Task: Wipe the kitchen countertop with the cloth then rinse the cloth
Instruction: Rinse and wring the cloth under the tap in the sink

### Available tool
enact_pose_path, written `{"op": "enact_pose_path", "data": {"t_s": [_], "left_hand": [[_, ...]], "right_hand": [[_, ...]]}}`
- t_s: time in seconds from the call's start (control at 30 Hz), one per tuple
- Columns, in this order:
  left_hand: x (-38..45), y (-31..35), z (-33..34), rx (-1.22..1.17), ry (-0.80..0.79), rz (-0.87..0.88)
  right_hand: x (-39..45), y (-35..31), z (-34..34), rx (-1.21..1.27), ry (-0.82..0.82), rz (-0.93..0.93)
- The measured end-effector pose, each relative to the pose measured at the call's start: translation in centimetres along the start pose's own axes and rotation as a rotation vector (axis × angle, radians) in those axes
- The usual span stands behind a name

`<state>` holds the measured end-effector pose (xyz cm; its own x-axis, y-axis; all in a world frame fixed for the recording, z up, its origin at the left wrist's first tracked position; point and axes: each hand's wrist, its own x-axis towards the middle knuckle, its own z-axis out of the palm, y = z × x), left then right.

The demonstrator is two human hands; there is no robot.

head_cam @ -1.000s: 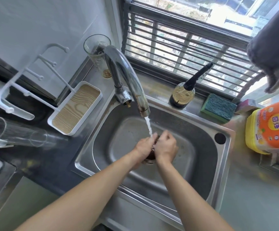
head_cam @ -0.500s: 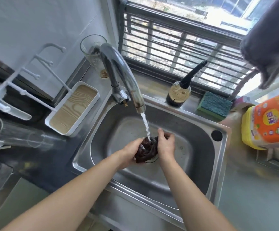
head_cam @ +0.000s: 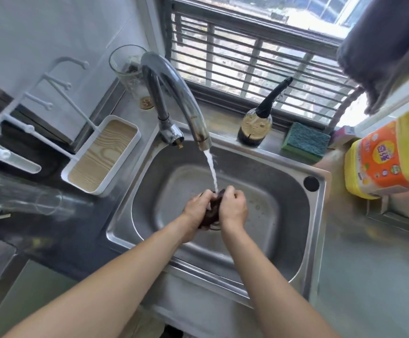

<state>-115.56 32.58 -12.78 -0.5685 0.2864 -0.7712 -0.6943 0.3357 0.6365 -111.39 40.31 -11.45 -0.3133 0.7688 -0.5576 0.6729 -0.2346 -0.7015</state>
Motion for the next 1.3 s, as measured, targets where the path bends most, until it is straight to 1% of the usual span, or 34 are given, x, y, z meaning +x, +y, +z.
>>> {"op": "enact_pose_path", "data": {"t_s": [0.03, 0.07, 0.13, 0.17, 0.2, 0.23, 0.27, 0.3, 0.37, 0.4, 0.43, 0.47, 0.57, 0.6, 0.63, 0.67, 0.7, 0.8, 0.87, 0.97, 1.0, 1.03, 1.07, 1.13, 1.2, 1.27, 1.3], "left_hand": [[0.1, 0.1, 0.0, 0.017, 0.007, 0.013], [0.3, 0.5, -0.1, 0.027, 0.022, -0.001], [0.5, 1.5, -0.4, -0.004, 0.065, -0.067], [0.7, 1.9, -0.7, -0.042, 0.088, -0.072], [1.0, 2.0, -0.9, -0.069, 0.102, -0.07], [1.1, 1.9, -1.0, -0.078, 0.092, -0.052], [0.9, 1.6, -0.7, -0.075, 0.074, -0.024], [0.4, 1.2, -0.1, -0.071, 0.051, 0.007], [-0.2, 0.3, 1.4, -0.077, 0.01, 0.041], [-0.4, 0.2, 1.9, -0.085, -0.008, 0.047], [-0.2, 0.4, 2.1, -0.084, -0.009, 0.044], [0.1, 0.9, 1.8, -0.074, 0.007, 0.031], [1.2, 2.4, 0.1, -0.074, 0.138, -0.047], [1.5, 2.4, -0.2, -0.091, 0.163, -0.053], [1.4, 2.3, -0.3, -0.073, 0.164, -0.044], [1.2, 1.9, 0.0, -0.039, 0.147, -0.036], [0.9, 1.3, 0.5, -0.014, 0.108, -0.034], [-0.2, 0.4, 1.1, -0.034, -0.036, -0.082], [-0.1, 1.1, 0.8, -0.115, -0.085, -0.122], [0.9, 2.2, 0.2, -0.264, -0.086, -0.141], [1.4, 2.3, 0.1, -0.292, -0.037, -0.148], [1.7, 2.5, 0.1, -0.304, 0.009, -0.16], [2.1, 2.4, 0.1, -0.313, 0.053, -0.174], [2.8, 1.8, 0.1, -0.301, 0.095, -0.192], [2.9, 1.0, 0.2, -0.262, 0.052, -0.216], [1.8, 0.8, 0.6, -0.273, -0.005, -0.234], [1.2, 0.6, 1.0, -0.271, -0.048, -0.234]], "right_hand": [[0.2, 0.1, -0.2, -0.004, -0.009, -0.025], [-0.1, 0.2, -0.4, -0.01, -0.027, -0.098], [-2.5, 0.9, -0.4, -0.015, -0.079, -0.32], [-3.7, 1.4, -0.2, -0.012, -0.121, -0.43], [-4.5, 1.7, -0.2, -0.008, -0.164, -0.503], [-4.4, 1.8, 0.0, -0.027, -0.164, -0.535], [-3.5, 1.7, 0.2, -0.048, -0.118, -0.508], [-2.1, 1.5, 0.3, -0.059, -0.044, -0.419], [0.8, 0.6, -0.2, -0.031, 0.084, -0.176], [1.4, 0.4, -0.4, -0.011, 0.108, -0.119], [1.3, 0.4, -0.3, 0.005, 0.112, -0.14], [0.5, 0.6, -0.2, 0.006, 0.092, -0.21], [-3.6, 1.6, 0.2, 0.006, -0.078, -0.472], [-4.0, 2.0, 0.2, 0.002, -0.127, -0.515], [-3.5, 2.1, 0.3, -0.032, -0.133, -0.514], [-2.3, 2.1, 0.4, -0.081, -0.1, -0.466], [-0.9, 1.8, 0.3, -0.11, -0.055, -0.376], [2.4, 0.9, -0.4, -0.044, -0.002, -0.109], [2.8, 0.7, -0.3, 0.087, -0.043, 0.022], [1.9, 0.8, 0.1, 0.358, -0.212, 0.194], [1.6, 1.0, 0.3, 0.387, -0.221, 0.193], [1.2, 1.1, 0.3, 0.368, -0.202, 0.141], [0.5, 1.2, 0.5, 0.307, -0.157, 0.047], [-1.4, 2.0, 1.3, 0.139, -0.039, -0.206], [-3.2, 2.4, 2.1, -0.009, 0.042, -0.375], [-2.6, 2.2, 2.2, -0.044, 0.105, -0.394], [-1.2, 2.0, 2.2, -0.057, 0.139, -0.338]]}}
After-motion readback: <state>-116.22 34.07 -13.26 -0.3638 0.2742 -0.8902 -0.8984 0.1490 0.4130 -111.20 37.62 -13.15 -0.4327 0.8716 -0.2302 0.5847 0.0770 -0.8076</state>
